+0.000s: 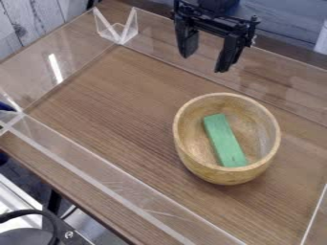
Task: Remove the green block from inside the brown bowl and put it on the table
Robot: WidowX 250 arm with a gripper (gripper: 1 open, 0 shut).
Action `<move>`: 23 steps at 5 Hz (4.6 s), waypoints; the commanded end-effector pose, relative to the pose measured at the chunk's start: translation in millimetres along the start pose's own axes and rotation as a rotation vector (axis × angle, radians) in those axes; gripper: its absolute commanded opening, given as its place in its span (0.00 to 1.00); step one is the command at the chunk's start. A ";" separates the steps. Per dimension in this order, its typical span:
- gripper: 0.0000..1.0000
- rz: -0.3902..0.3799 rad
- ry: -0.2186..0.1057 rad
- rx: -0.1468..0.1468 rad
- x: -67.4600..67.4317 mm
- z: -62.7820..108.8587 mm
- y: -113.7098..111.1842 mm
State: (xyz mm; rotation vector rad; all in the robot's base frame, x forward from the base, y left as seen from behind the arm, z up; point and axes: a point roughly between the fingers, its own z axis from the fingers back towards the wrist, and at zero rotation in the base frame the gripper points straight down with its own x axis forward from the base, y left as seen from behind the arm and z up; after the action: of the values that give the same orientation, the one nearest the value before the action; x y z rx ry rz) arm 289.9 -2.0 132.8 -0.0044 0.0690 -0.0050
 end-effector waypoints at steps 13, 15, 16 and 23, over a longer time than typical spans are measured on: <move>1.00 0.209 0.057 -0.083 -7.3 -106.2 -52.9; 1.00 0.212 0.043 -0.109 -4.0 -99.7 -53.5; 1.00 0.212 0.035 -0.121 -2.5 -96.1 -54.0; 0.00 0.208 -0.005 -0.169 1.9 -67.6 -53.8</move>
State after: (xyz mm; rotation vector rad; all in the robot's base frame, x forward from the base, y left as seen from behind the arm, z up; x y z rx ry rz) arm 274.9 -56.5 44.3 -0.1461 0.1425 0.2098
